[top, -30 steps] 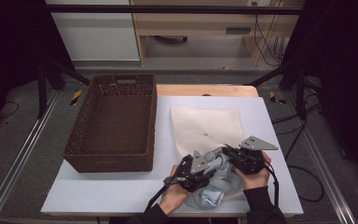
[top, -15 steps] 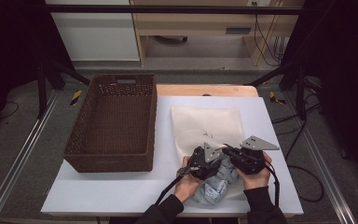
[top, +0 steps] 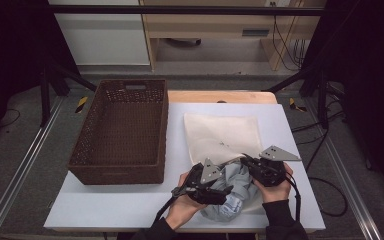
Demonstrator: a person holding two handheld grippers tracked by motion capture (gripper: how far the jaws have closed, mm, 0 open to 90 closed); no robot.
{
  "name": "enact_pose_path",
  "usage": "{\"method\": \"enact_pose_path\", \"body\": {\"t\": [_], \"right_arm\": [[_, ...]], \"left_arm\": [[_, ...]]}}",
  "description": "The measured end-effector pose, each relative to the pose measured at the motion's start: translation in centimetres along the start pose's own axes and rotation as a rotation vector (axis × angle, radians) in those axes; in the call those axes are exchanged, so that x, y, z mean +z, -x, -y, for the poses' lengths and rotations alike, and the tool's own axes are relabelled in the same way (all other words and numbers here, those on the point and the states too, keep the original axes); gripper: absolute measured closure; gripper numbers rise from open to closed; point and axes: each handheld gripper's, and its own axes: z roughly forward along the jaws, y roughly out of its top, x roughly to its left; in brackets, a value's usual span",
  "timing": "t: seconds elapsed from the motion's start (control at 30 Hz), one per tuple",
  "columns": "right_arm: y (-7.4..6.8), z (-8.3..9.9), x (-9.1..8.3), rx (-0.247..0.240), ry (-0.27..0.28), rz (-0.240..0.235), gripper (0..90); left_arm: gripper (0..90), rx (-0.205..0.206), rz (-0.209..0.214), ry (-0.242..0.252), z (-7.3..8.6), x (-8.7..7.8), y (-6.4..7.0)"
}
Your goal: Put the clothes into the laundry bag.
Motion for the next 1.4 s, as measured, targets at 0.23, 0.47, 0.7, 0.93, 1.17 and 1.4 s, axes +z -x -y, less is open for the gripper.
{"method": "enact_pose_path", "body": {"t": [0.23, 0.47, 0.7, 0.93, 1.17, 1.4], "right_arm": [[-0.2, 0.2, 0.3, -0.007, -0.015, -0.002, 87.0], [-0.3, 0.2, 0.3, -0.005, -0.015, -0.011, 87.3], [-0.2, 0.0, 0.0, 0.009, -0.003, -0.011, 87.4], [-0.1, 0.0, -0.2, 0.016, 0.008, -0.017, 87.5], [-0.5, 0.0, 0.2, 0.001, -0.012, -0.019, 87.5], [-0.1, 0.1, 0.1, 0.009, -0.006, -0.008, 87.4]], "left_arm": [[41.3, -0.011, -0.033, -0.061, 2.7, 3.0, 0.1], [72.1, -0.030, -0.042, -0.041, 2.2, 2.9, -0.2], [74.3, -0.006, -0.033, 0.049, -0.4, 2.8, 1.2], [73.7, 0.004, -0.115, -0.007, -1.1, 6.5, 0.3], [68.5, -0.008, -0.168, -0.027, -0.4, 7.6, -1.3], [38.8, -0.043, -0.040, 0.028, -0.9, 3.8, -0.8]]}}
